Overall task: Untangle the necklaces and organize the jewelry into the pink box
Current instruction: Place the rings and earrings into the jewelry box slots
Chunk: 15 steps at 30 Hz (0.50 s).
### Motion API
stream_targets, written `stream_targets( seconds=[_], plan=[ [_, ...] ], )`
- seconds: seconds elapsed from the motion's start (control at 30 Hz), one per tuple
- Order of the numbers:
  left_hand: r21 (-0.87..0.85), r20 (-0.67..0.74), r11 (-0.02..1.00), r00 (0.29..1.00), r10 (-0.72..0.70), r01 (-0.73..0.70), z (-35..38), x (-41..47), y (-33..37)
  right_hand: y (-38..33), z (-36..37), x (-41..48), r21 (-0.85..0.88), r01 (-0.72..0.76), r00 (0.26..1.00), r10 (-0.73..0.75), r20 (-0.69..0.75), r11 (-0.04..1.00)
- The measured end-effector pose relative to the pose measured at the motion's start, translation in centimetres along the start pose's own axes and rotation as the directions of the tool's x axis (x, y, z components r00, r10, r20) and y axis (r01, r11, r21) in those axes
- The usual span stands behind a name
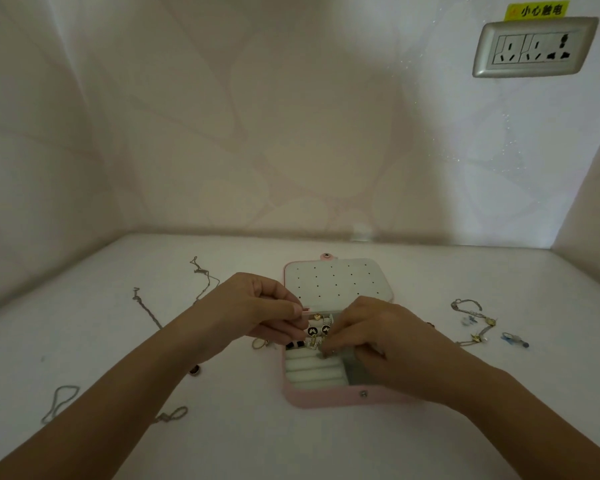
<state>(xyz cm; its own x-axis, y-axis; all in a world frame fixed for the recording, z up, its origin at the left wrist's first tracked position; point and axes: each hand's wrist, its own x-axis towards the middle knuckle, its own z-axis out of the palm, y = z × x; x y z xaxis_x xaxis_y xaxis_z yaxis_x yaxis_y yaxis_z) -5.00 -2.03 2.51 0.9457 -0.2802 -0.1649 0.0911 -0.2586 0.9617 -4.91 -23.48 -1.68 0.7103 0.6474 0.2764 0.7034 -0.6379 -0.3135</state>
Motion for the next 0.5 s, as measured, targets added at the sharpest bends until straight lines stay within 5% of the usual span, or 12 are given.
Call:
stream_targets(
  seconds=[0.5],
  plan=[
    [0.061, 0.027, 0.998, 1.0, -0.016, 0.014, -0.18, 0.18, -0.36, -0.43, 0.01, 0.02, -0.129, -0.007, 0.997, 0.016, 0.069, 0.992]
  ],
)
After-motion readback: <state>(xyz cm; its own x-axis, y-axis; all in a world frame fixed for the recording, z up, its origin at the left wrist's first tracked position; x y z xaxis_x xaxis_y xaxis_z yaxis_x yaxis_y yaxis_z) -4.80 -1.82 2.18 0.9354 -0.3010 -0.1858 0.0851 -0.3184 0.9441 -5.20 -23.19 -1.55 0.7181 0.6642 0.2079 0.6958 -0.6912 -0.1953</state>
